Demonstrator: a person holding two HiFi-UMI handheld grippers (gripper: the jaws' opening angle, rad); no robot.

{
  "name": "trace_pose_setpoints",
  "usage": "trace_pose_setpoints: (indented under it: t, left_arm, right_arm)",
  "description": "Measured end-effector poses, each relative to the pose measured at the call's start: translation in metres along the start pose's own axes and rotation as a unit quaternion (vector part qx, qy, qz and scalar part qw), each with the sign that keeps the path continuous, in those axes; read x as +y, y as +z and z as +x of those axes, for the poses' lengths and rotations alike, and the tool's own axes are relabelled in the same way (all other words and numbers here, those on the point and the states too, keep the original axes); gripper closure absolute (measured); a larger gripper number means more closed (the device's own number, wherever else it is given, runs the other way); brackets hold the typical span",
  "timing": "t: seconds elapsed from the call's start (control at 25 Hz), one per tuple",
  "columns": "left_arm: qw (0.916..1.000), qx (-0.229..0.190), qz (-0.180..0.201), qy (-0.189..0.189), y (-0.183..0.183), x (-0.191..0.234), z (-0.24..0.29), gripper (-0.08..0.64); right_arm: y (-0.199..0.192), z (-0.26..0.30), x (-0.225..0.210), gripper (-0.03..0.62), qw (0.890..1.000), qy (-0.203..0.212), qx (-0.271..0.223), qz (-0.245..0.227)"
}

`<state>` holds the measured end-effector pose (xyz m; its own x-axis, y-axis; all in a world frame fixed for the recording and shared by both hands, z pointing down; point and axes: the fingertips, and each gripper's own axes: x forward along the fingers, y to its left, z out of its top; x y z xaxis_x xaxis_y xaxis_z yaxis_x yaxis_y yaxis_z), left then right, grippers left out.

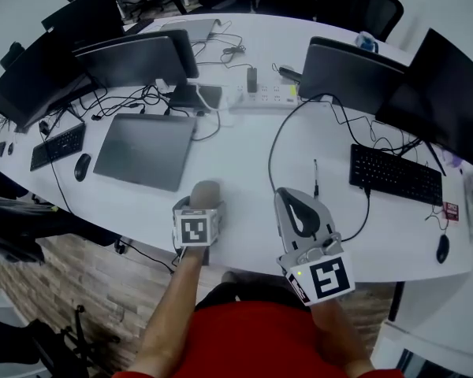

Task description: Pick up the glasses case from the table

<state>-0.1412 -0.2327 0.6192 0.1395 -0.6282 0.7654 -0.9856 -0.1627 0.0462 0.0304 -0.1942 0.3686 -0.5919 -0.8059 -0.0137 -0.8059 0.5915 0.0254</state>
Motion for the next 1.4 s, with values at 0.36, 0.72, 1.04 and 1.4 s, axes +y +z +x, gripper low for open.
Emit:
trace_pose_setpoints:
  t: [0.36,0.72,1.04,1.4]
  left_arm:
    - [0.9959,-0.082,0.015,-0.035,0.029,-0.011,-0.036,0.172]
    - [0.9574,-0.279,0.023,-0.071,0.113,-0.026,-0.149,0.172]
    - [0.9215,-0.378,0.024,-0.084,0.137,-0.033,-0.218,0.172]
    - [0.9124,-0.395,0.026,-0.105,0.146,-0.046,-0.235,0.172]
  right_arm:
    - [-0.011,-0.001,-0.01,0.588,1.0,-0.014,0.005,0.024]
    - [0.003,-0.005,-0.004,0.588,0.999,-0.011,-0.011,0.035]
    - [0.031,-0.016,0.008,0.588,0.999,-0.01,-0.036,0.024]
    - [0.046,-0.021,0.014,0.588,0.998,-0.025,-0.049,-0.008]
